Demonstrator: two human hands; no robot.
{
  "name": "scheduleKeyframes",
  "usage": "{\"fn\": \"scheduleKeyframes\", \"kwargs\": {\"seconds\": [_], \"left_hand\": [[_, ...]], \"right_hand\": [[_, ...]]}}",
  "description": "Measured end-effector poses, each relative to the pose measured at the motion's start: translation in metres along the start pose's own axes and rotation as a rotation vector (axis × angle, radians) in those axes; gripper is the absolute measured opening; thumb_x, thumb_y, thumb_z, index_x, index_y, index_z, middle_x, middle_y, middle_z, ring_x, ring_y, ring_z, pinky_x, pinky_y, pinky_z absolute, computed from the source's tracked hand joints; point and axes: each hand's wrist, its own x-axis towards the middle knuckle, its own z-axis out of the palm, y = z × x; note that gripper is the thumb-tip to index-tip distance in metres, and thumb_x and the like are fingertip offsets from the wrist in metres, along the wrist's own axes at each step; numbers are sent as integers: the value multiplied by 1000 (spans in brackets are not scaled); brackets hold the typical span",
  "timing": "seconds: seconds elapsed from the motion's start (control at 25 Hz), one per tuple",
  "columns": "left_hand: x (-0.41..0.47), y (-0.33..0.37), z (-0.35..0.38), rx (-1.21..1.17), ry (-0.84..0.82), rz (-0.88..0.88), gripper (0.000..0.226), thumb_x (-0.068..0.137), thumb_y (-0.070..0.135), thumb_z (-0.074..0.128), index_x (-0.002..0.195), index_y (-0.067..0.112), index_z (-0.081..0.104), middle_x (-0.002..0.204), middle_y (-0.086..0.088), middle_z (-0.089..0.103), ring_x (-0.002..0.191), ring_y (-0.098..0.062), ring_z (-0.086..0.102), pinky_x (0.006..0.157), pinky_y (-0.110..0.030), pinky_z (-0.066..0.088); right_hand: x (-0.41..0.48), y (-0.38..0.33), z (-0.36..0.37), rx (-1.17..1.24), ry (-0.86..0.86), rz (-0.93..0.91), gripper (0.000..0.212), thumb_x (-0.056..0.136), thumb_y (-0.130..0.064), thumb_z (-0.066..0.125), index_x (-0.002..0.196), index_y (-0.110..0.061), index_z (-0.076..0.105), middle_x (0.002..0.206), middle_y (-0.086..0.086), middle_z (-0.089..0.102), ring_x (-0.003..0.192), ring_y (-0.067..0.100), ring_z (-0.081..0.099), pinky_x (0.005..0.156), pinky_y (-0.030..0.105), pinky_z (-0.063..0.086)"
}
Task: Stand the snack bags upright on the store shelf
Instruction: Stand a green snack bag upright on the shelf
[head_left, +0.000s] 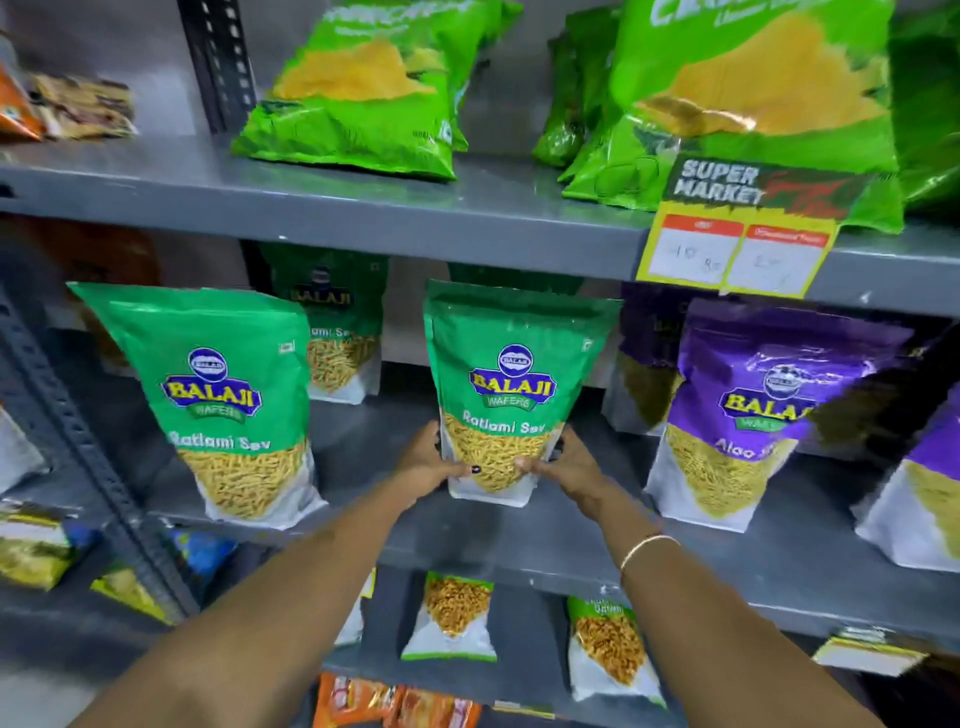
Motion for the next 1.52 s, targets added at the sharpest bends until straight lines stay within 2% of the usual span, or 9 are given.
{"fn": "scheduleKeyframes", "kwargs": {"seconds": [0.24, 0.4, 0.68, 0.96, 1.04, 1.16, 1.28, 1.4, 1.52], "left_hand": [[-33, -4, -7, 158, 22, 30, 63, 62, 9, 81, 116, 2, 50, 124, -17, 61, 115, -32, 58, 96, -47, 48], [-55, -7, -8, 191, 34, 60, 60, 63, 10, 81, 115, 1, 52, 123, -19, 63, 114, -32, 59, 96, -44, 49], [-72, -7, -11, 267, 31, 90, 61, 65, 17, 81, 118, 4, 54, 127, -14, 63, 117, -29, 58, 97, -38, 48], [-76, -9, -14, 256, -40, 54, 65, 68, 17, 78, 125, 6, 47, 133, -10, 57, 122, -28, 53, 100, -37, 44], [-74, -12, -15, 402, -150, -62, 69, 67, 28, 78, 124, 4, 47, 125, -7, 57, 116, -26, 53, 93, -32, 45], [-81, 3, -8, 707, -393, -271, 44, 79, 39, 65, 101, 2, 57, 93, -5, 58, 88, -22, 57, 76, -32, 46], [-93, 37, 24, 820, -596, -424, 38, 88, 44, 50, 70, 11, 54, 73, -1, 56, 66, -15, 59, 63, -29, 47], [-90, 73, 83, 696, -689, -307, 34, 90, 42, 48, 75, 11, 54, 75, -2, 54, 59, -12, 58, 67, -30, 48], [-74, 100, 152, 465, -484, -24, 32, 86, 32, 59, 108, 12, 50, 105, -12, 53, 92, -21, 53, 71, -33, 47]], "right_hand": [[-39, 3, 7, -75, 25, -43, 65, 71, -1, 75, 129, -2, 45, 121, 4, 57, 106, 17, 52, 72, 10, 49], [-58, 3, 9, -166, 54, -10, 73, 69, -12, 79, 132, -8, 43, 135, 11, 55, 123, 27, 52, 92, 31, 44], [-77, -2, 14, -174, 10, 38, 66, 75, -8, 73, 133, -8, 41, 135, 11, 54, 84, 7, 54, 46, 5, 40], [-77, -2, 15, -163, 2, 47, 68, 78, -7, 71, 136, -7, 36, 139, 13, 49, 107, 18, 46, 64, 17, 43], [-74, 1, 9, -177, -4, 60, 76, 76, -14, 73, 139, -6, 31, 145, 12, 43, 123, 24, 46, 89, 30, 48], [-74, 12, -19, -278, 72, 118, 93, 74, -30, 74, 144, -3, 20, 151, 15, 31, 138, 29, 33, 111, 40, 35], [-81, 22, -68, -376, 191, 144, 91, 74, -32, 74, 142, 2, 24, 147, 18, 37, 128, 29, 43, 97, 34, 44], [-87, 31, -130, -376, 327, 170, 88, 68, -31, 79, 135, 2, 35, 138, 17, 47, 123, 31, 47, 97, 38, 43], [-76, 39, -196, -292, 466, 164, 89, 60, -28, 83, 131, 1, 37, 134, 19, 48, 118, 28, 50, 96, 40, 43]]}}
